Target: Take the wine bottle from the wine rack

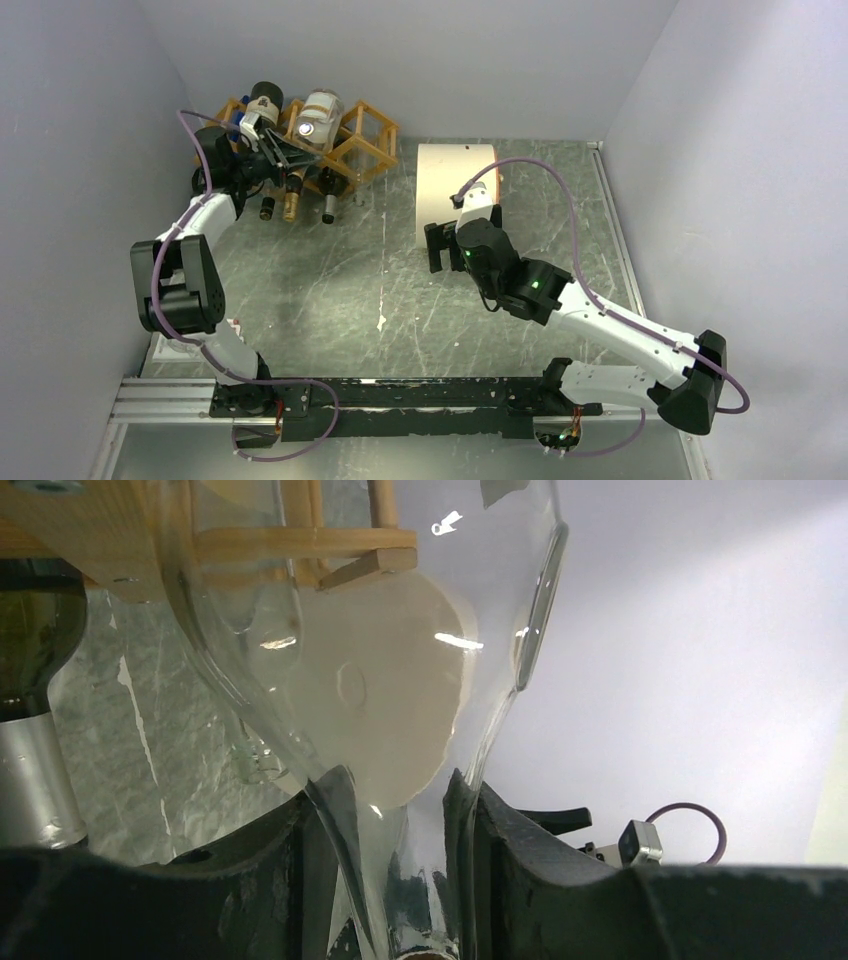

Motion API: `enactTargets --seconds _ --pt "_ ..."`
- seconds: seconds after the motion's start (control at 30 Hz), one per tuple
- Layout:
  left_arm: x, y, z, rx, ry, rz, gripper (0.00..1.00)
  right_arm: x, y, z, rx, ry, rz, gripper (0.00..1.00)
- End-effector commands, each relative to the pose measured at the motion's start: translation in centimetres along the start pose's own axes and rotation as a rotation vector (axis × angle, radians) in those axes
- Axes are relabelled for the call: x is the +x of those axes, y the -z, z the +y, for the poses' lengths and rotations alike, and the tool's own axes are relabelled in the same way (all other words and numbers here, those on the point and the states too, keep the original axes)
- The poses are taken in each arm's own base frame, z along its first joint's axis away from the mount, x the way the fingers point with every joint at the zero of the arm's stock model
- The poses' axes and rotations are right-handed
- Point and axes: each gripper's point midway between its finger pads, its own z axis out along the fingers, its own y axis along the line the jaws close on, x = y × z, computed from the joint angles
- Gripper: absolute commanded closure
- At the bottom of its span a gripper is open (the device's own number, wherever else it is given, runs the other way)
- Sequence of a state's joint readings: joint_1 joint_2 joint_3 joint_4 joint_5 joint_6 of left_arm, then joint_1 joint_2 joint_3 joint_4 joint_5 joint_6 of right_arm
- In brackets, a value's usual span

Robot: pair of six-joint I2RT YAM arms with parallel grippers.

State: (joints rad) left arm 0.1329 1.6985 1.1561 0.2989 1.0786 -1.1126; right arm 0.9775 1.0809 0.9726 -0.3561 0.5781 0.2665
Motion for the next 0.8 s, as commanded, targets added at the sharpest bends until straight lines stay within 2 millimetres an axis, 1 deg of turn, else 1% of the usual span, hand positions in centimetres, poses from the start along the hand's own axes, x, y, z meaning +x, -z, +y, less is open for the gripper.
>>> enactTargets --seconds 0.0,0.2,0.23,0.27,0.4,0.57,0.67,0.77 --pt "-0.3 2.3 -8.3 0.146 -0.358 -0.038 0.93 -1.2 -0.1 0.7 -0.018 -0.017 -0.026 0.00" --pt "0.9 3.2 -9.8 0.145 -0.395 -0.025 0.93 -1.1 -0.3 1.1 -0.033 -0.017 -0.024 0.00" --pt "1.2 3.4 -10.1 0.149 -0.400 -0.020 0.93 -2.0 -0.2 1.3 -0.039 -0.027 -0.039 0.00" --pt "1.5 3.6 -10.3 0.147 -0.397 -0.015 0.93 -2.2 -0.2 1.4 -0.042 -0.028 -0.043 0.00" --pt "2.8 4.3 -10.8 0.130 -0.410 -0.001 0.93 -2.6 -0.4 1.6 -0.044 -0.013 -0.045 0.00" --pt "5.2 5.5 -11.1 0.110 -0.428 0.037 0.93 -3.2 -0.2 3.8 -0.166 0.040 -0.047 0.00" --pt "6.8 6.3 -10.8 0.083 -0.433 0.047 0.93 -4.1 0.2 5.1 -0.243 0.054 -0.068 0.00" --pt "8.7 7.0 -10.1 0.061 -0.420 0.069 0.93 -4.4 0.1 6.0 -0.283 0.070 -0.071 0.00"
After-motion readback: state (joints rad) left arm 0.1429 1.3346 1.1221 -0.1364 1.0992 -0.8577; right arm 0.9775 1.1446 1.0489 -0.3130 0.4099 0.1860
